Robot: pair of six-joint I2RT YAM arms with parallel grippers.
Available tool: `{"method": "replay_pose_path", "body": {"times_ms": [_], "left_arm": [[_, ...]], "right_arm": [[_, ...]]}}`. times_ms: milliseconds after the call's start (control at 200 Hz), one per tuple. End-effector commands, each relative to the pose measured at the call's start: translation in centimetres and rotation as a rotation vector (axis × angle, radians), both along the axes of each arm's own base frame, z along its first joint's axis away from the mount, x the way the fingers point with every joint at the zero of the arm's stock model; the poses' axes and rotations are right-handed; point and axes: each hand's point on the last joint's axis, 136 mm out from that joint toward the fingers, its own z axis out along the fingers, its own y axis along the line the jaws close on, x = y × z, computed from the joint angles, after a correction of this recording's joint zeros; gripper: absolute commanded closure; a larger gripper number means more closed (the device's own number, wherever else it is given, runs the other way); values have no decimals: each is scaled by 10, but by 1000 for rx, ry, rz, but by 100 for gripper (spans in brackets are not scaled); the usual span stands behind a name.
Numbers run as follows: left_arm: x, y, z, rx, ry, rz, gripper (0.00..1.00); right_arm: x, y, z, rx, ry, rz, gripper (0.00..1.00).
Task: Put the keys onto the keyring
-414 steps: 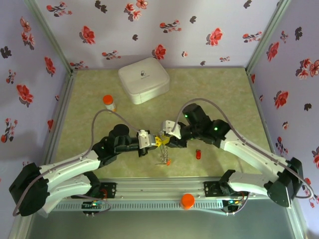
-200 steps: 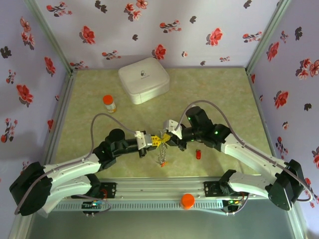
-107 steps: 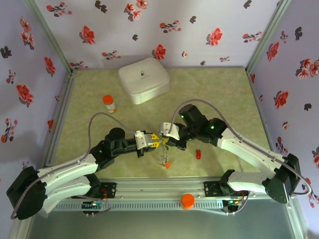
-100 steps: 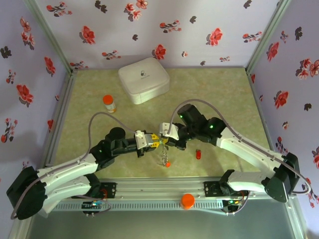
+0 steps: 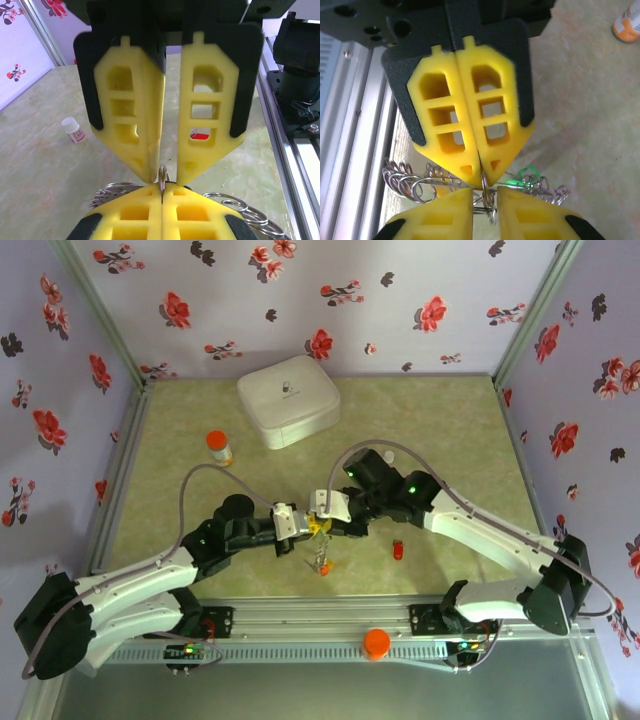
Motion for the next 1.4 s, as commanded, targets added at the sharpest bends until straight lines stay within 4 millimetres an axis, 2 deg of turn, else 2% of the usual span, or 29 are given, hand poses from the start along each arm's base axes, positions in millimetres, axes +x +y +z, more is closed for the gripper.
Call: {"method": "replay_pose_path", "body": {"times_ms": [0, 140, 470, 835, 940, 1030, 1110, 1180, 1190, 1205, 1395], "left_arm": [[1, 0, 24, -82, -71, 7, 100], [0, 3, 27, -125, -72, 18, 100], [-3, 3, 31, -171, -68, 8, 100], [-7, 2, 36, -208, -68, -12, 100], [-7, 2, 39, -220, -70, -14, 100], [-7, 3, 39, -227, -71, -12, 100], [-7, 4, 43, -261, -69, -8, 100], [-8, 4, 56, -320, -76, -10, 100], [-9, 6, 48, -310, -64, -9, 100], [-10, 6, 47, -314, -57, -9, 100], [-9, 8, 56, -370, -55, -6, 100]], "right_arm": [[4, -6, 17, 136, 62, -56, 74], [4, -13, 11, 168, 85, -97, 71], [7, -9, 2, 206, 106, -135, 70], [6, -6, -2, 189, 119, -121, 80], [4, -6, 3, 205, 115, -114, 78], [5, -8, 8, 232, 88, -124, 71], [6, -12, 5, 246, 70, -138, 68], [5, -13, -1, 248, 77, -152, 66], [5, -12, -1, 251, 80, -152, 66], [5, -12, -2, 254, 87, -154, 66], [-5, 1, 2, 343, 186, -135, 59]]}}
